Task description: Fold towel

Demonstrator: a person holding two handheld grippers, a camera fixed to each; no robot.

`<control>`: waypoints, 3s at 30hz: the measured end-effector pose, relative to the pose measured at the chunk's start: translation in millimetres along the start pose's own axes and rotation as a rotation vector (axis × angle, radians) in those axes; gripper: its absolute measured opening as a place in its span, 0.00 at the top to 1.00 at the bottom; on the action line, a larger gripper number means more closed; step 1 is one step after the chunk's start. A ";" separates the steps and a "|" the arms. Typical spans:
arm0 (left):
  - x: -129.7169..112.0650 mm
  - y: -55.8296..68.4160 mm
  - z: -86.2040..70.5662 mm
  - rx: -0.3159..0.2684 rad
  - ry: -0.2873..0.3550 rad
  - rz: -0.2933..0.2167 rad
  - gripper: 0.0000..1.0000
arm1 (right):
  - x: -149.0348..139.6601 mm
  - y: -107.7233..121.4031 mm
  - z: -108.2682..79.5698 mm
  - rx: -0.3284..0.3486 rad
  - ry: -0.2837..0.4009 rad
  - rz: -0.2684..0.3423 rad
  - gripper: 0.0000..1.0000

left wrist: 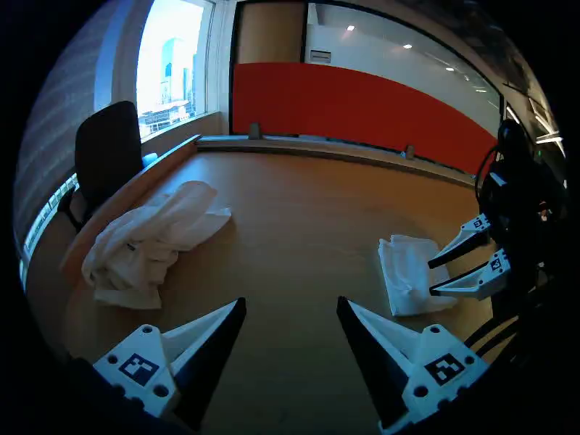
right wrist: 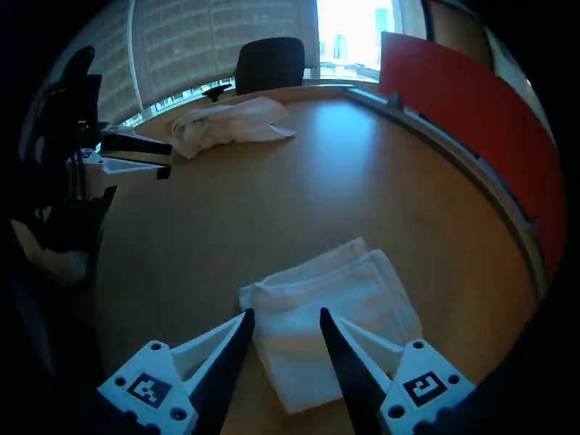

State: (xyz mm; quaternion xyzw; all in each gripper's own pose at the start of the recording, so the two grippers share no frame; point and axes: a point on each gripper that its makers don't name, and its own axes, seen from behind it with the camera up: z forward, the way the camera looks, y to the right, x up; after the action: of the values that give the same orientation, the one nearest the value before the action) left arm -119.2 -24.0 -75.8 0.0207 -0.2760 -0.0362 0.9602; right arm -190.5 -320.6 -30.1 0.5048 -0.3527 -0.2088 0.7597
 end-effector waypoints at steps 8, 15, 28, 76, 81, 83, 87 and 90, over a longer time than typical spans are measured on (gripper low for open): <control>0.8 -1.0 -2.0 0.001 0.006 0.004 0.07 | -6.4 0.0 -8.7 -0.014 0.006 0.014 0.29; 1.8 -0.9 -4.3 -0.005 0.019 -0.002 0.07 | -18.4 -0.5 -18.1 -0.040 0.007 0.050 0.22; -0.6 -2.2 -6.9 -0.005 0.017 0.004 0.07 | -55.4 -4.2 -31.9 -0.090 -0.028 0.124 0.22; -2.9 0.1 -8.3 -0.014 0.012 0.013 0.07 | -84.4 7.0 -37.5 -0.175 -0.050 0.208 0.94; -2.2 0.4 -7.6 -0.015 0.013 0.015 0.07 | -69.9 11.7 -43.0 -0.180 -0.023 0.186 0.94; -1.2 0.8 -7.6 -0.015 0.016 0.014 0.07 | -59.5 15.6 -46.5 -0.186 -0.004 0.173 0.94; 1.8 1.7 -8.0 -0.018 0.021 0.016 0.07 | -37.0 23.6 -54.6 -0.198 0.034 0.148 0.94; 4.7 1.7 -8.1 -0.018 0.026 0.021 0.07 | -18.8 30.1 -61.6 -0.204 0.063 0.134 0.94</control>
State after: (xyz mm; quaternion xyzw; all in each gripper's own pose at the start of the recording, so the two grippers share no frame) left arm -110.8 -22.5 -80.1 0.0095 -0.2635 -0.0284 0.9642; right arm -158.2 -257.6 -23.6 0.4063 -0.3386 -0.1766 0.8301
